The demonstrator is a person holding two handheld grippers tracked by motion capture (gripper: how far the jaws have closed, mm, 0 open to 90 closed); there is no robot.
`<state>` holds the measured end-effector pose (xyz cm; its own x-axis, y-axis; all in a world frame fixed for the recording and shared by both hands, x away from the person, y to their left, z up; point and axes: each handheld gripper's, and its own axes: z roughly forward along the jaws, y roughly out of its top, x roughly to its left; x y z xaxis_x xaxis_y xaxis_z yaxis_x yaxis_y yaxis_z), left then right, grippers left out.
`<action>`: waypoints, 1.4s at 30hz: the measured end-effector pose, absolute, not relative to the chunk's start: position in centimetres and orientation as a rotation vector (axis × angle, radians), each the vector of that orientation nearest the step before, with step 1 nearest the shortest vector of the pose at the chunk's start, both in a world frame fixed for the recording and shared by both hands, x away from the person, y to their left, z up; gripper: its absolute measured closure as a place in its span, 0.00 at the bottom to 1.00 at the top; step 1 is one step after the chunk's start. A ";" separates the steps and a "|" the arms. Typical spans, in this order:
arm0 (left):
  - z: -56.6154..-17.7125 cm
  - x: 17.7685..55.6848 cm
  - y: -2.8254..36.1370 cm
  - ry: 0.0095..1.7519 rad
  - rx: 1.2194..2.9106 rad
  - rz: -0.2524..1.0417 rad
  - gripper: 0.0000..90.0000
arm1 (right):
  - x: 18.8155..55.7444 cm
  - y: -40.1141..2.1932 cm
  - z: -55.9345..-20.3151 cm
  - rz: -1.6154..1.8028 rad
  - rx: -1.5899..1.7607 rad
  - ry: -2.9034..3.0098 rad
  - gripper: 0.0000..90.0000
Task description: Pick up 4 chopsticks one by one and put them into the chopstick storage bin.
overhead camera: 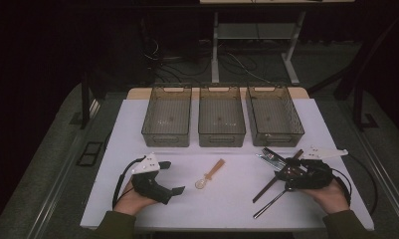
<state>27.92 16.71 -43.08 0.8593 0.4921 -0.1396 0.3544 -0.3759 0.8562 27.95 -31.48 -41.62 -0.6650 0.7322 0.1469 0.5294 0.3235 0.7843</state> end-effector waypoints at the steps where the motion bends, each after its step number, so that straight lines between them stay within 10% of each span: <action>1: -43.1 27.9 16.7 0.620 1.998 0.168 0.00 | 28.0 -31.5 -41.6 1.257 1.146 2.355 0.35; 23: -43.1 28.0 16.7 0.627 1.991 0.170 0.00 | 34.4 -35.4 -42.3 1.027 1.366 2.256 0.99; 42: -43.1 28.0 16.7 0.622 1.997 0.171 0.00 | 36.5 -36.2 -44.0 0.909 1.436 2.272 1.00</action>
